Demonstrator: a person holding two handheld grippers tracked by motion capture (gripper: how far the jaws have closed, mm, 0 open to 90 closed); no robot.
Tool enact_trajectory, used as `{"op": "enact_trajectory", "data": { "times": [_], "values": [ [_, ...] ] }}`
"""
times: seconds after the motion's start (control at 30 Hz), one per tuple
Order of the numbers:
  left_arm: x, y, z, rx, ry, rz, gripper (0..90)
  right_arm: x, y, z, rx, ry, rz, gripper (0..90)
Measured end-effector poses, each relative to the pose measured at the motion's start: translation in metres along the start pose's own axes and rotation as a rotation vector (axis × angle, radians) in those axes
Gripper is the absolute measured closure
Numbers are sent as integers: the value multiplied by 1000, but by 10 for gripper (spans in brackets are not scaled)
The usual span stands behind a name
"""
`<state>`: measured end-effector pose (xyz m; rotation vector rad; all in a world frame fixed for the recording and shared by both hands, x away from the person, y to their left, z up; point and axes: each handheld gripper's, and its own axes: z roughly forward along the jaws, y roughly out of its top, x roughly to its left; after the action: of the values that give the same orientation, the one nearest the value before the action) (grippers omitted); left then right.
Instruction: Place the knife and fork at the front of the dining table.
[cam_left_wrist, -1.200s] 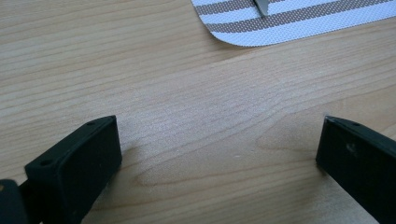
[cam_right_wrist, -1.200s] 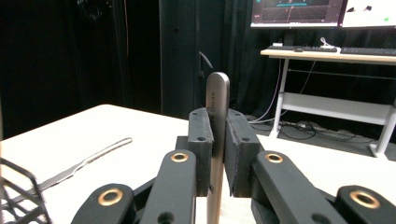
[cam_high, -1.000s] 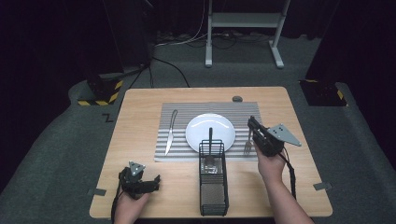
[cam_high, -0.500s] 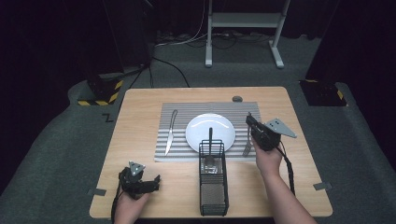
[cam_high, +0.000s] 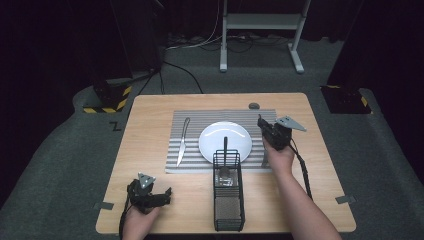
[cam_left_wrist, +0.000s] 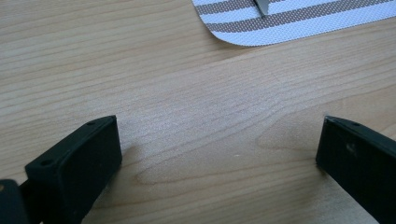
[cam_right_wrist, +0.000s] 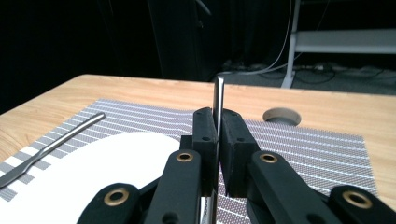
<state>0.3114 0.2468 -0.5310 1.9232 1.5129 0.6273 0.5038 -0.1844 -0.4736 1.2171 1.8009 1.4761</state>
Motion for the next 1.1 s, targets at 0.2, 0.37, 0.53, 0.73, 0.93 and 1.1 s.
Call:
{"op": "enact_trajectory", "data": {
  "times": [0.2,0.37,0.53,0.73,0.93,1.1],
  "values": [
    [0,0,0,-1,0,1,2,-8,-7,14,36,-23,19,843],
    [0,0,0,-1,1,0,3,-13,-11,21,60,-36,33,837],
    [0,-1,-1,-1,-1,0,3,-19,-15,27,85,-45,59,831],
    [0,-1,-1,0,-1,0,2,-25,-20,33,113,-59,92,822],
    [0,-1,-1,0,-2,1,2,-29,-25,37,143,-79,94,808],
    [0,-1,-1,0,-3,2,2,-30,-26,37,159,-117,86,798]
  ]
}}
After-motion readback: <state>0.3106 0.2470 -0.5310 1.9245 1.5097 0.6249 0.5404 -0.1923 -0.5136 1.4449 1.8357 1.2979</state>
